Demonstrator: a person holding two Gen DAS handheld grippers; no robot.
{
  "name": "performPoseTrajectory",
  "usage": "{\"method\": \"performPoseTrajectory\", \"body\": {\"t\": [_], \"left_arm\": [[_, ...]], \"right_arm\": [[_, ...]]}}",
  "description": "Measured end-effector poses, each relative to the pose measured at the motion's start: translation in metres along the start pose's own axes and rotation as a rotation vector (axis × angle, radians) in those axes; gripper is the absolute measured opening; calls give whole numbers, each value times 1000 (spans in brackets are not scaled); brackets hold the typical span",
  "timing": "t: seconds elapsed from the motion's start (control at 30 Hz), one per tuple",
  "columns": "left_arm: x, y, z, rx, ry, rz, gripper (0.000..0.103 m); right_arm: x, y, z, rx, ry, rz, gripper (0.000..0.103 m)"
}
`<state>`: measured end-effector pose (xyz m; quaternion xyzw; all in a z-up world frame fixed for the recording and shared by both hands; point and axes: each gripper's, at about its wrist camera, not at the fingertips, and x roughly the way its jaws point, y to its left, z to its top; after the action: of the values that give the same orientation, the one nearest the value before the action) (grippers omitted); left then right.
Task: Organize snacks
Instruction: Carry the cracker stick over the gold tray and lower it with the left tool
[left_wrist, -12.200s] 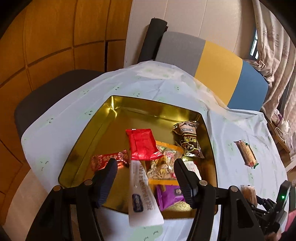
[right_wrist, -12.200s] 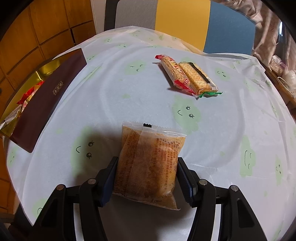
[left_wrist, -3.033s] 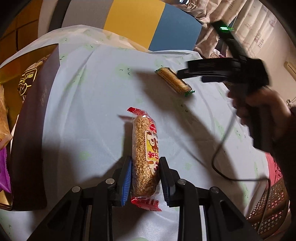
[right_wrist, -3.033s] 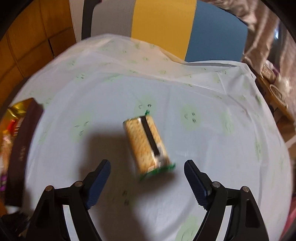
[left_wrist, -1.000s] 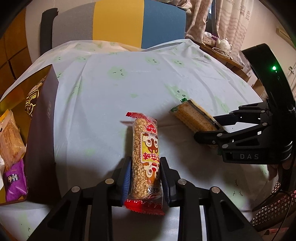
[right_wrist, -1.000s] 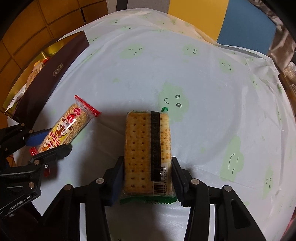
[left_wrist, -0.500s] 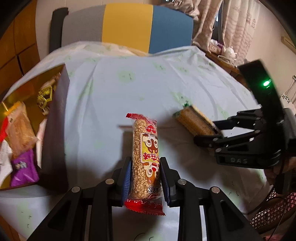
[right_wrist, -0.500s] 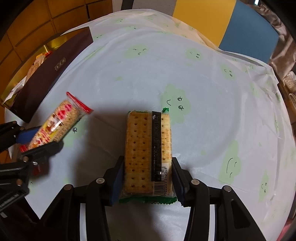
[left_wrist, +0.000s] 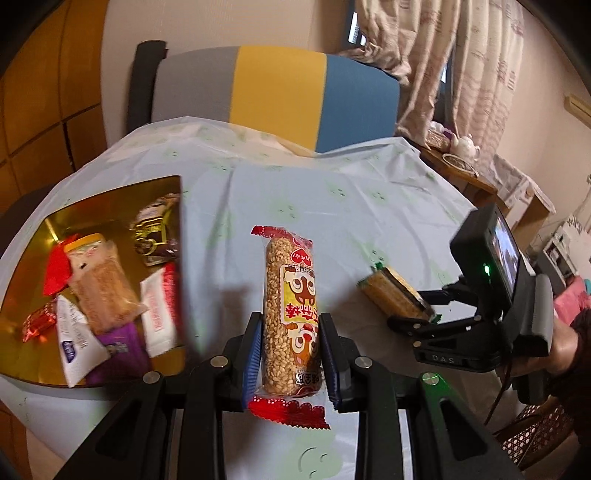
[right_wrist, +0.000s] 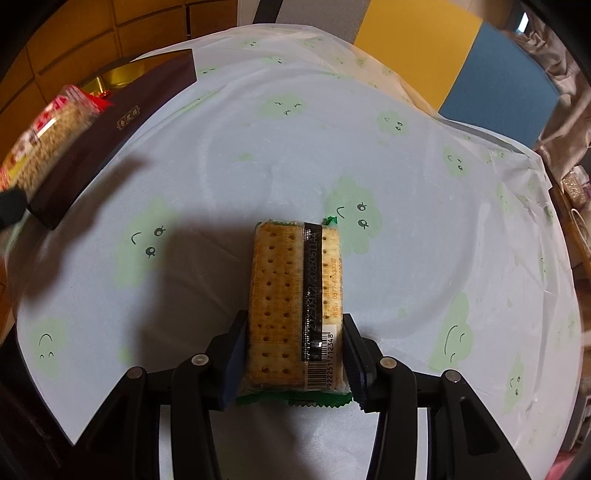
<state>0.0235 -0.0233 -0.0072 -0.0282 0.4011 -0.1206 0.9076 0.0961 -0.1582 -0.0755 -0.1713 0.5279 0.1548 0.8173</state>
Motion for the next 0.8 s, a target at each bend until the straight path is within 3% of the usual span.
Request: {"method": "performPoseTrajectory", "body": {"t": [0.17,0.5,0.6,0.8], "left_arm": [[-26,47,8,-142,-38,-16,30],[-67,203,-8,-576,-77,118,29],[-69,232,-20,-673,-73,141,29],[-48,245,-21,-771,-16,110,29]], "right_arm": [[-1,5,-1,-26,-9,-21,47],[-3,6,-2,-30,-8,-26,47],[-3,6,-2,-28,-7,-26,47],[-3,7,-2,-26,-7,-30,47]]}}
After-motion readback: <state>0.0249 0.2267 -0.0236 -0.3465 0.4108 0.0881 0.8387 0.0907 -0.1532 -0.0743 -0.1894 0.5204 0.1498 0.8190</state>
